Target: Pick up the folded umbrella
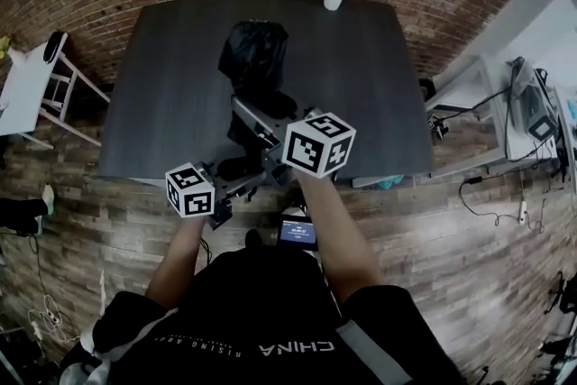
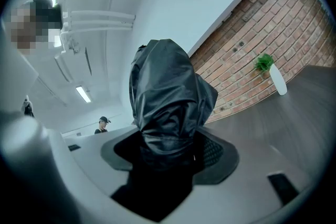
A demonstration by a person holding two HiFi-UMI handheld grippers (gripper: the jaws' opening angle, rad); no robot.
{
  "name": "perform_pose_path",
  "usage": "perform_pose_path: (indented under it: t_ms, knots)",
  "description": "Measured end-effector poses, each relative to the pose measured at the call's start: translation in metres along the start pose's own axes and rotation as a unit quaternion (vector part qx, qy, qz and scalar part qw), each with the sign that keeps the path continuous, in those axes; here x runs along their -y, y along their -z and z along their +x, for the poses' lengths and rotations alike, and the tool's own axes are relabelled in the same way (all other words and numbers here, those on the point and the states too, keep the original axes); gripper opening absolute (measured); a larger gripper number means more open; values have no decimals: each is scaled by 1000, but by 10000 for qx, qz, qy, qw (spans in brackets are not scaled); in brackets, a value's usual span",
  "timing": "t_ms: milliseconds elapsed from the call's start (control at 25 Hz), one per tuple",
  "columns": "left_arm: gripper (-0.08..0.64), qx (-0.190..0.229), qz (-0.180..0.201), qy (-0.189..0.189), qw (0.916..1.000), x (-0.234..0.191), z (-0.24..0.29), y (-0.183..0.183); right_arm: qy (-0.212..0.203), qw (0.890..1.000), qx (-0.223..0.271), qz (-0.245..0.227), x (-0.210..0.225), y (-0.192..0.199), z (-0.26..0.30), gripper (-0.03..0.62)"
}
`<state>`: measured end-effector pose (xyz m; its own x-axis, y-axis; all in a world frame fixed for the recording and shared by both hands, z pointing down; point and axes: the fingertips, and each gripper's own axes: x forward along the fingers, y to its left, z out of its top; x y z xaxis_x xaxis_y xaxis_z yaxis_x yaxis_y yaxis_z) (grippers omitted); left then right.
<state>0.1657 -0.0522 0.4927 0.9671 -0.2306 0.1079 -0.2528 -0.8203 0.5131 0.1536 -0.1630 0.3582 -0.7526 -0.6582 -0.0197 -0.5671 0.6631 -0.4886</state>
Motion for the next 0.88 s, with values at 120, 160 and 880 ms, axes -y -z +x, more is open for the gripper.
perform_pose_path:
  t_ms: [120, 160, 880]
  knots:
    - [169, -1, -17, 80, 10000, 11, -11, 12, 69, 10000, -21, -27, -14, 12, -6, 279]
    - [167, -1, -23, 108, 9999, 14, -14, 15, 91, 10000, -16, -23, -18, 15, -8, 279]
    - [167, -183, -91, 443, 9988, 37, -17, 30, 408, 9991, 112, 44, -26, 23, -33, 279]
